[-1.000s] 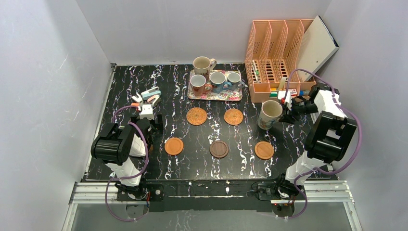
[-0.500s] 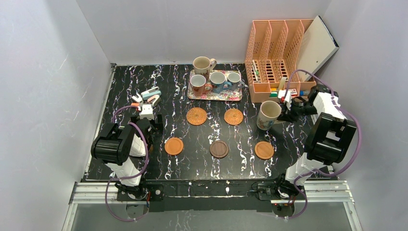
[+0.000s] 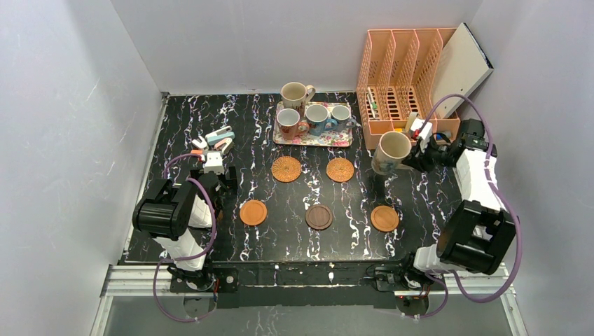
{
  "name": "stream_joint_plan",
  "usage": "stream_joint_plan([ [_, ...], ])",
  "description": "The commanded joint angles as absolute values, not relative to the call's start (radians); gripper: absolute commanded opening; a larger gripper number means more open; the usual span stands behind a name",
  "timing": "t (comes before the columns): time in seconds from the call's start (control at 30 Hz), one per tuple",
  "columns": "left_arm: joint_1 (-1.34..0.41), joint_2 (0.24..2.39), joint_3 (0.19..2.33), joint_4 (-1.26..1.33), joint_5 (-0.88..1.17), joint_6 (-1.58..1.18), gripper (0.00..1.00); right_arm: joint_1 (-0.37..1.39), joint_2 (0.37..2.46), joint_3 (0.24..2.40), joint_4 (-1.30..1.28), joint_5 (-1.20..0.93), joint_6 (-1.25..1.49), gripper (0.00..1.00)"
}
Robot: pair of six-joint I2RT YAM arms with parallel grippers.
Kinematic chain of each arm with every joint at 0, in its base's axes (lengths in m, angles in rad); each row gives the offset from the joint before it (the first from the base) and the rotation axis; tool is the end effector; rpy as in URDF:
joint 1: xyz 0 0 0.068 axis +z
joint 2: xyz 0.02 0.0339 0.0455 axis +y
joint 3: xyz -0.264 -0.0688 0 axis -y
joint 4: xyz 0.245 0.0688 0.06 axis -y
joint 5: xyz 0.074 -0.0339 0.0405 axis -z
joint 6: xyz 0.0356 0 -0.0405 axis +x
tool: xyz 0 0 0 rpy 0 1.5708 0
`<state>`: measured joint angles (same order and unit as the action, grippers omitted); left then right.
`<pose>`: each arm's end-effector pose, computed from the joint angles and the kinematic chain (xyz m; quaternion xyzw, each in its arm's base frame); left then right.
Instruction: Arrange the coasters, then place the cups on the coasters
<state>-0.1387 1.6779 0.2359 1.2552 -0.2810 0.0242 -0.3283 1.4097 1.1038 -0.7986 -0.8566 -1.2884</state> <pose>0.2445 -0.0242 0.1206 -0.0270 0.7671 0.0715 0.6369 0.2672 -0.0626 0.2706 -0.4939 0.7407 0.1271 0.4374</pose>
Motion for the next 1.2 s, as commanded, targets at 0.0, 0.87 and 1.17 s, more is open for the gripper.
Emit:
stream_joint_plan([
  [0.0, -0.133, 1.677, 0.252, 1.27, -0.31, 0.017, 0.98, -0.292, 1.338, 1.171, -0.653, -1.003, -1.053, 0.01],
  [0.87, -0.133, 1.677, 0.252, 1.271, -0.31, 0.016, 0.98, 0.265, 1.414, 1.125, -0.112, -0.314, -0.416, 0.01],
  [1.17, -0.133, 1.677, 0.252, 1.27, -0.31, 0.017, 0.98, 0.273, 1.405, 1.038, -0.101, -0.309, -0.504, 0.01],
])
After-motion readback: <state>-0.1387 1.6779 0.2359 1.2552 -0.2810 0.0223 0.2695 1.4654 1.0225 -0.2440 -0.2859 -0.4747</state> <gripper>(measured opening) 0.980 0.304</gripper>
